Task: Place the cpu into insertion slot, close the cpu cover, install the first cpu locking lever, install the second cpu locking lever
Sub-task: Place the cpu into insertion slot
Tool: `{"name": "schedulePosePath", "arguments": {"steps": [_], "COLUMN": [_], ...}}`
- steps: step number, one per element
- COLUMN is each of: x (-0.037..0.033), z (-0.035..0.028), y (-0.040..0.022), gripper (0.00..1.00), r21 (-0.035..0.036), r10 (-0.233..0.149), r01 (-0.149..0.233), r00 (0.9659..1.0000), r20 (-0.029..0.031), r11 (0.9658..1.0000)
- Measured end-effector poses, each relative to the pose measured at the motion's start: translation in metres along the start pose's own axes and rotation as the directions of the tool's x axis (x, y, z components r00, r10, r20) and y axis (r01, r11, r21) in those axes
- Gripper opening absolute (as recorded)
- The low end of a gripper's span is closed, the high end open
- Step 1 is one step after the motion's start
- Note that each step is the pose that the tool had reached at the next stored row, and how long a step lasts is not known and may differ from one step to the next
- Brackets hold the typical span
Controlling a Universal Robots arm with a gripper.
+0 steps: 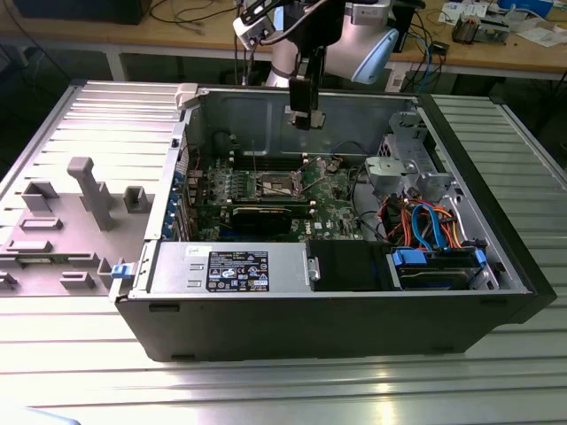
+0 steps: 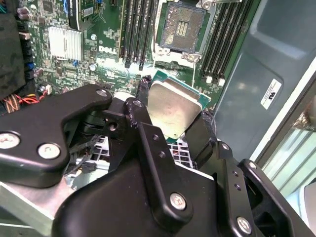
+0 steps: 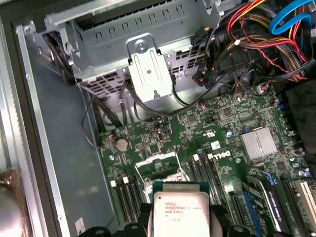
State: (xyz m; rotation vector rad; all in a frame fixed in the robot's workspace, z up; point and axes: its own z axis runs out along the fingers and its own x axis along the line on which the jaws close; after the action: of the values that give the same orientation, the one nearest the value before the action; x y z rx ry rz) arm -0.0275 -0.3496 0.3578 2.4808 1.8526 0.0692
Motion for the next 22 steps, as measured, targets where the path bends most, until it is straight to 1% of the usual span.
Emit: {"name": "schedulePosePath", "arguments": {"steps": [2,3,4,6,7,21,22], "x": [-0.0001,-0.0001,-0.0001,-0.0001,0.0000,0.0000,0.0000], "z": [0.0004,0.0009,0.0016,0.0019,0.0020,0.0020,0.0021], "y": [0.0000,0.0000,0.0000,-0.0001,-0.0001,-0.0002,-0.0003], "gripper": [0.55,0.55,0.55,0.55,0.55,0.55,0.55], "r21": [0.0003,0.0005,0.0006,0.0008,0.0007,0.0007,0.0005], "r10": [-0.033,-0.068,-0.098,-0.130,-0.134,-0.136,-0.141], "r01": [0.033,0.068,0.098,0.130,0.134,0.136,0.141], "r00": [0.9995,0.9977,0.9952,0.9915,0.9910,0.9906,0.9900], "r20": [-0.0020,-0.0041,-0.0061,-0.0079,-0.0081,-0.0081,-0.0078], "r11": [0.9995,0.9977,0.9952,0.9916,0.9910,0.9906,0.9900]}}
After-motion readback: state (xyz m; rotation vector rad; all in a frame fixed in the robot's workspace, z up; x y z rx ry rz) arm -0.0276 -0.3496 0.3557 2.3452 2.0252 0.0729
